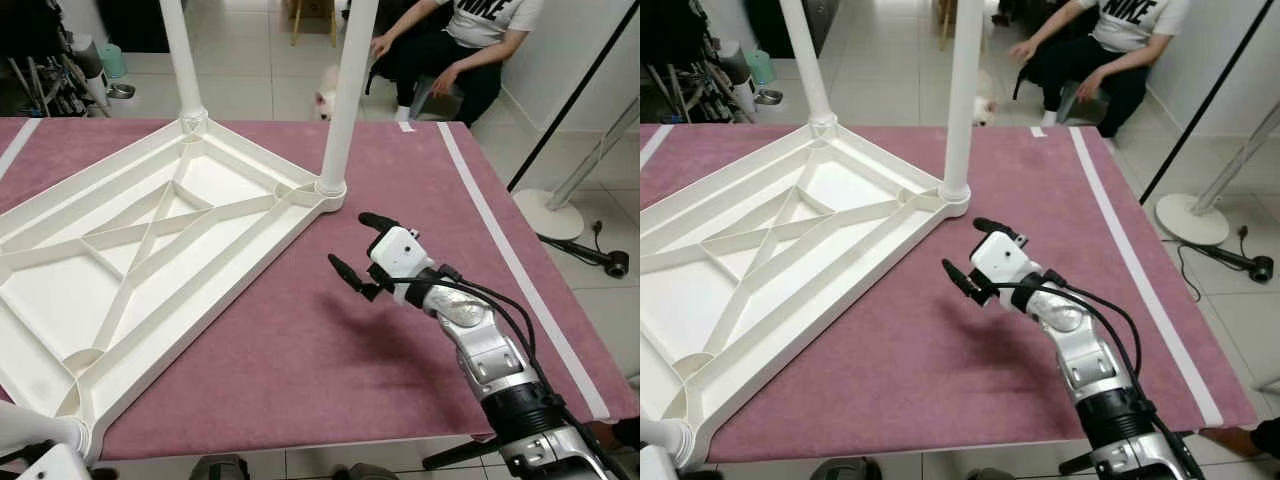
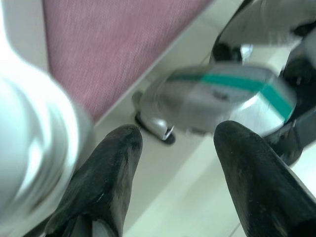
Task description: Building children table
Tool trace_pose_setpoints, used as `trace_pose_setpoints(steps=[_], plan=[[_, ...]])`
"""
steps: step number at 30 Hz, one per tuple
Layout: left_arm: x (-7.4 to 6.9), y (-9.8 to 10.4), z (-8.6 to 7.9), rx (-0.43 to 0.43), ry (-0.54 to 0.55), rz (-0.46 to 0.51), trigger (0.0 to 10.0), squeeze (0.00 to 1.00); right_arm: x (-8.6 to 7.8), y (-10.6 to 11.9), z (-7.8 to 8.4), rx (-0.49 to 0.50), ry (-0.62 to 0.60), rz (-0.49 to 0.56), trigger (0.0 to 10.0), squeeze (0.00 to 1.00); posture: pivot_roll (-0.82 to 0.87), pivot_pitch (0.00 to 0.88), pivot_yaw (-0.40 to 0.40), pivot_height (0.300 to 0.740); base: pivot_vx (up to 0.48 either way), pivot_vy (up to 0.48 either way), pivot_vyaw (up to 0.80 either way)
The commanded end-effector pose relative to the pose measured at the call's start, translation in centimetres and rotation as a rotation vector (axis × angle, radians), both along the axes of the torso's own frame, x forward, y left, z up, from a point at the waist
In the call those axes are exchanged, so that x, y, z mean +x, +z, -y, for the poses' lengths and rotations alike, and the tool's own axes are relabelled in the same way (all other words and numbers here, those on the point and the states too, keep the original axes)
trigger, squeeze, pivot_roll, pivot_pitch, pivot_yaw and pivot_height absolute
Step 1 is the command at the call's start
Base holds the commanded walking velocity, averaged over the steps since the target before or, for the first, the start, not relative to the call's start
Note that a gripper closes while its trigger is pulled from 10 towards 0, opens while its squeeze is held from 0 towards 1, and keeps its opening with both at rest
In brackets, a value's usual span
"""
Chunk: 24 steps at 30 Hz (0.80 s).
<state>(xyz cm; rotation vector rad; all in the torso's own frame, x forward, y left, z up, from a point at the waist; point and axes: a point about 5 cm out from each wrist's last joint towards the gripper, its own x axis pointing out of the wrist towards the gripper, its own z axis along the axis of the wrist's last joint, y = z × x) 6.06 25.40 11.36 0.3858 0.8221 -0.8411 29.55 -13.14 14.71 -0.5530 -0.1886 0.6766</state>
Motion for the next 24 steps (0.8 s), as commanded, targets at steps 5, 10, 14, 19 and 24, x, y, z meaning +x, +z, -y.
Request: trace_pose_setpoints(steps=[5,10,14,19,24], plan=[[0.4,0.7,-2.6,0.054,-0.016,-0.034,10.0,0.0,0.1,-0.4,-0.4,0.01,0.021,-0.01,10.0,0.0,0.19,0.0,-0.012,0.74,0.0,0.0,0.0],[1.6,1.6,-3.9,0.089,0.01,0.028,10.0,0.0,0.1,-0.4,-0.5,0.015,0.027,-0.01,10.0,0.0,0.2,0.0,-0.013,0.74,0.0,0.0,0.0],[3.9,3.5,-3.3,0.091,-0.051,0.144,10.0,0.0,0.1,-0.4,-0.6,0.019,0.029,-0.009,10.0,0.0,0.19,0.0,-0.013,0.74,0.0,0.0,0.0],[5.5,4.4,-1.6,0.046,-0.113,0.226,10.0,0.0,0.1,-0.4,-0.6,0.024,0.025,-0.008,10.0,0.0,0.18,0.0,-0.008,0.74,0.0,0.0,0.0],[6.5,4.2,0.5,-0.03,-0.183,0.267,10.0,0.0,0.1,-0.4,-0.7,0.026,0.024,-0.005,10.0,0.0,0.17,0.0,0.0,0.74,0.0,0.0,0.0]])
